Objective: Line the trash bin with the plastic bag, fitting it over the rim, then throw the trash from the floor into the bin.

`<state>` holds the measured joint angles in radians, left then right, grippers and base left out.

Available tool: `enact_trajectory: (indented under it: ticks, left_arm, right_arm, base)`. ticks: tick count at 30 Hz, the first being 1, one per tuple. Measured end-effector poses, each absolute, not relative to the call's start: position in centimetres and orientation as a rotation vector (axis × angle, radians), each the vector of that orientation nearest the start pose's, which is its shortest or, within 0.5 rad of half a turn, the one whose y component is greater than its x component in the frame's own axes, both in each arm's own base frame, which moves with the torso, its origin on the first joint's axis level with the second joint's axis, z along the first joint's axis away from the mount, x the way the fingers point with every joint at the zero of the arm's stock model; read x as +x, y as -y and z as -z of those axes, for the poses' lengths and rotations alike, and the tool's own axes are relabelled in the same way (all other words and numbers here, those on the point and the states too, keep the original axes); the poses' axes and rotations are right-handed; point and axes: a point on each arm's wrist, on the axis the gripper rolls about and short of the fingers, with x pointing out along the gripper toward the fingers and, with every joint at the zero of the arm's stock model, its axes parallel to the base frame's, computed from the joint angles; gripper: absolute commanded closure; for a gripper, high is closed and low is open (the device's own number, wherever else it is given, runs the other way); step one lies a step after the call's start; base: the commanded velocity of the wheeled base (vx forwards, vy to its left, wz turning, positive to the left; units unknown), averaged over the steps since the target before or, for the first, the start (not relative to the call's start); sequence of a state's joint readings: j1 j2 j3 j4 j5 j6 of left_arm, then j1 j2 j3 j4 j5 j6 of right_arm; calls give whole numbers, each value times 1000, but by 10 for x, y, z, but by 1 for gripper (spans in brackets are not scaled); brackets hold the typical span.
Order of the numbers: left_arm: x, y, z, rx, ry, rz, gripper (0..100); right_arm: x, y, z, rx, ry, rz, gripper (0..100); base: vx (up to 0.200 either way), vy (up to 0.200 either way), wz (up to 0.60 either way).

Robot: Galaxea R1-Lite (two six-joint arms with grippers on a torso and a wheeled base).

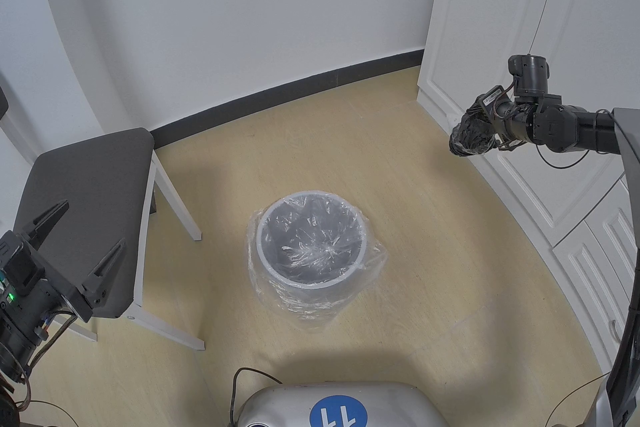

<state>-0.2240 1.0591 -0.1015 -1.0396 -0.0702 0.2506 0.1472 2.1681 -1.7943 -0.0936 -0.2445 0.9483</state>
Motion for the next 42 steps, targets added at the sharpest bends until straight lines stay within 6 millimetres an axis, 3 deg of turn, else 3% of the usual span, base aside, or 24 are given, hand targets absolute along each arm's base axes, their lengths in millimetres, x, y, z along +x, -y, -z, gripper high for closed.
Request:
enact_trajectory:
  ticks: [6, 17, 22, 31, 42]
  left_arm:
    - [115, 28, -171, 242, 117, 282, 0]
    - [114, 28, -170, 263, 121, 281, 0]
    - [113, 27, -168, 302, 118, 280, 0]
    - [113, 27, -166, 307, 104, 283, 0]
    - [110, 27, -161, 311, 91, 287, 0]
  right_arm:
    - [419, -77, -241, 790, -247, 168, 100]
    - [317, -127, -286, 670, -262, -56, 100]
    - [281, -143, -294, 640, -274, -148, 100]
    - [268, -149, -297, 633, -229, -210, 100]
    - [264, -161, -286, 614, -271, -237, 100]
  base:
    - [0, 0, 0]
    - [0, 0, 0]
    - [0, 0, 0]
    - [0, 133, 0]
    - [0, 0, 0]
